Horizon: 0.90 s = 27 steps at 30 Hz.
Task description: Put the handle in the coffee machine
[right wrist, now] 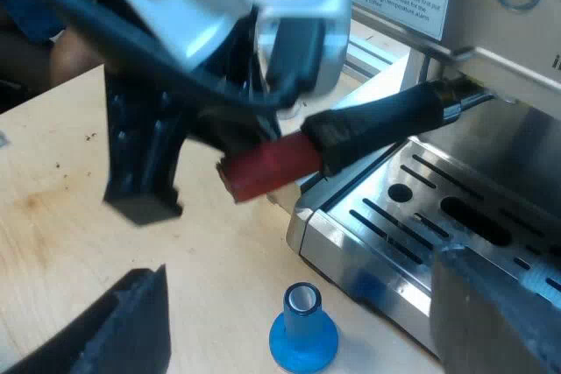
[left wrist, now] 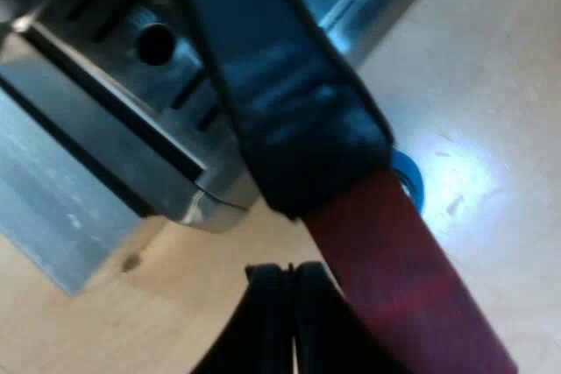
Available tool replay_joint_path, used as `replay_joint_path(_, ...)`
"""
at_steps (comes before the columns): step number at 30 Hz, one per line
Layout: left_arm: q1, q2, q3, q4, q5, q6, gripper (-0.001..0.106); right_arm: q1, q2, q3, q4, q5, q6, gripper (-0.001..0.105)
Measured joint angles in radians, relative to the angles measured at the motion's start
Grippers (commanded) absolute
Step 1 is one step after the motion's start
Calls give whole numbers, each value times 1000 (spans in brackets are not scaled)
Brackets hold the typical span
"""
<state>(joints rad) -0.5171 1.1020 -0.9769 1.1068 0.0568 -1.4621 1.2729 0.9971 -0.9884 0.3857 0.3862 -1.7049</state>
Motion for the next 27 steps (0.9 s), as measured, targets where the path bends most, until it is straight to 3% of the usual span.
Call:
replay_joint_path(17,-18,0,0,16,26,-28,1,0,-21,0,64,-43,0,64)
replay_joint_path(22,-18,0,-7,10,90,-28,1,0,-55,0,91,-44,0,64)
replay_joint_path(27,-19,0,-39,24,96,-28,1,0,-78,0,126,-34,0,64)
